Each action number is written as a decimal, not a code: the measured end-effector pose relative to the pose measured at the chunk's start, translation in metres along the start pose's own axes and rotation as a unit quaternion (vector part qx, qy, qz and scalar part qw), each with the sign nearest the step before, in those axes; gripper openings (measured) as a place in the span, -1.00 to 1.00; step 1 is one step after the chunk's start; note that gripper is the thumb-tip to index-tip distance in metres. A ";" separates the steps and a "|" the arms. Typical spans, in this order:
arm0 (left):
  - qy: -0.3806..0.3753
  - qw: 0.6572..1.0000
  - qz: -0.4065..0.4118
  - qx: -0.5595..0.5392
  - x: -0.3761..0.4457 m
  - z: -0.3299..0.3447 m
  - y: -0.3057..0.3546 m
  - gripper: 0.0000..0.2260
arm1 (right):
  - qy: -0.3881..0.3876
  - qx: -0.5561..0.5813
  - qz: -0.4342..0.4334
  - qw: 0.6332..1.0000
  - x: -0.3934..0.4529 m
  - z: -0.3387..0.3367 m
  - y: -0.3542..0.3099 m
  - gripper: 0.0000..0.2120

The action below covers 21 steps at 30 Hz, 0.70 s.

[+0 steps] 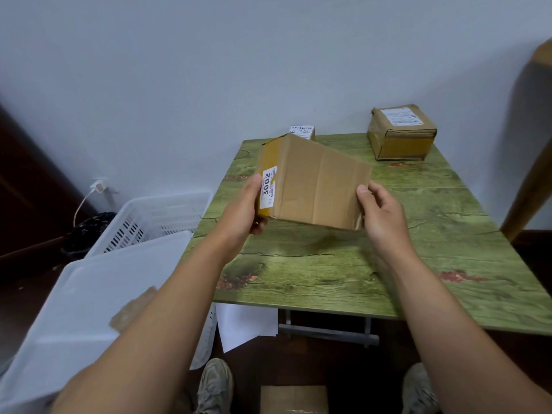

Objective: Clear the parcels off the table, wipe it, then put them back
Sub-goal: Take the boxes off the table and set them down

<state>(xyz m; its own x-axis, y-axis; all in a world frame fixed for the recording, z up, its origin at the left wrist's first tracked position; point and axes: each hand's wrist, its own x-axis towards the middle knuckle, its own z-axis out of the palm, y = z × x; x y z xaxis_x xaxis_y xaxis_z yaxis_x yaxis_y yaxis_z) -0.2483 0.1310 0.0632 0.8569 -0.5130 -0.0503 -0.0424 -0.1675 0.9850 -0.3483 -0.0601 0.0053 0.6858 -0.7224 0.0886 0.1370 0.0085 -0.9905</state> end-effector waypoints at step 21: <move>0.085 0.939 0.036 -0.330 -0.110 -0.081 -0.058 -0.70 | -0.253 0.108 -0.024 0.961 -0.096 0.043 0.000 -0.34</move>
<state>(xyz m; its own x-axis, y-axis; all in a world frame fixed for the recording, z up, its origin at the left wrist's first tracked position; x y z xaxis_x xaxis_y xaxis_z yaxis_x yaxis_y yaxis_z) -0.2986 0.2658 0.0250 0.9359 -0.3521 -0.0078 0.1766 0.4502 0.8753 -0.3837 0.0390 0.0013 0.9270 -0.2979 0.2278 0.2856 0.1670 -0.9437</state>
